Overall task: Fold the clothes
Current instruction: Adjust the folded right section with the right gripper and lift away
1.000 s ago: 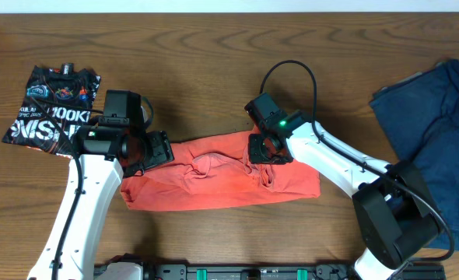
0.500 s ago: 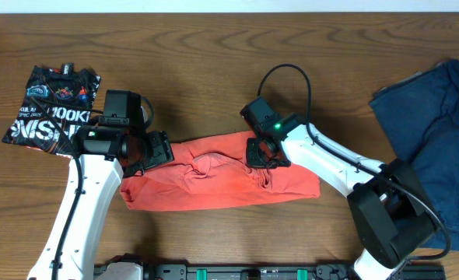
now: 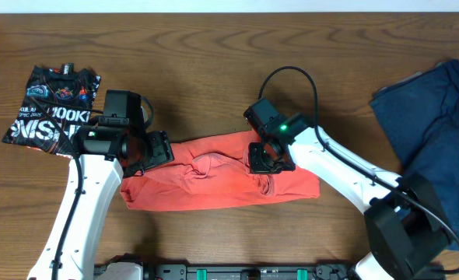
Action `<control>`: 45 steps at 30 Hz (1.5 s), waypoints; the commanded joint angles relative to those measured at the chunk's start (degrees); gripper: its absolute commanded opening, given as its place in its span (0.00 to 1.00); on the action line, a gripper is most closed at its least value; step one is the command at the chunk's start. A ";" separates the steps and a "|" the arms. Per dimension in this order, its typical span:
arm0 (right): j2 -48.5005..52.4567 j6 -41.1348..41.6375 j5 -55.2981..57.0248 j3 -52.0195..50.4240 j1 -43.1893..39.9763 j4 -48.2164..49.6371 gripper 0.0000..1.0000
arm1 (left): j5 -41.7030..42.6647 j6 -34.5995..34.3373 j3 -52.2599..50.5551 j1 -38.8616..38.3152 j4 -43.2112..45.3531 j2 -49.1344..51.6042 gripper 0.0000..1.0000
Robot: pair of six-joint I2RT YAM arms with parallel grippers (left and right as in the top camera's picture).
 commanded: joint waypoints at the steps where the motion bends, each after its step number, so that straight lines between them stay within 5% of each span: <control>1: -0.85 -1.57 -3.19 -0.22 1.31 0.52 0.01 | -0.31 0.57 -0.07 0.28 -0.20 -0.33 0.72; 11: -0.31 -1.27 -1.90 -0.24 6.16 2.64 0.03 | -0.28 0.57 -0.07 0.28 -0.22 -0.33 0.72; 15: -0.26 -1.09 -1.09 -0.24 6.10 2.89 0.33 | -0.31 0.57 -0.07 0.28 -0.24 -0.35 0.72; 24: -1.77 -2.01 1.01 0.13 0.90 2.03 0.34 | -0.31 0.59 -0.07 0.28 -0.26 -0.33 0.72; 31: -2.80 -5.64 2.62 0.50 -4.17 3.28 0.14 | -0.31 0.57 -0.07 0.28 -0.42 -0.33 0.72; 45: 7.10 -6.88 1.36 0.50 -1.57 12.57 0.20 | -0.31 0.57 -0.07 0.28 -0.42 -0.33 0.72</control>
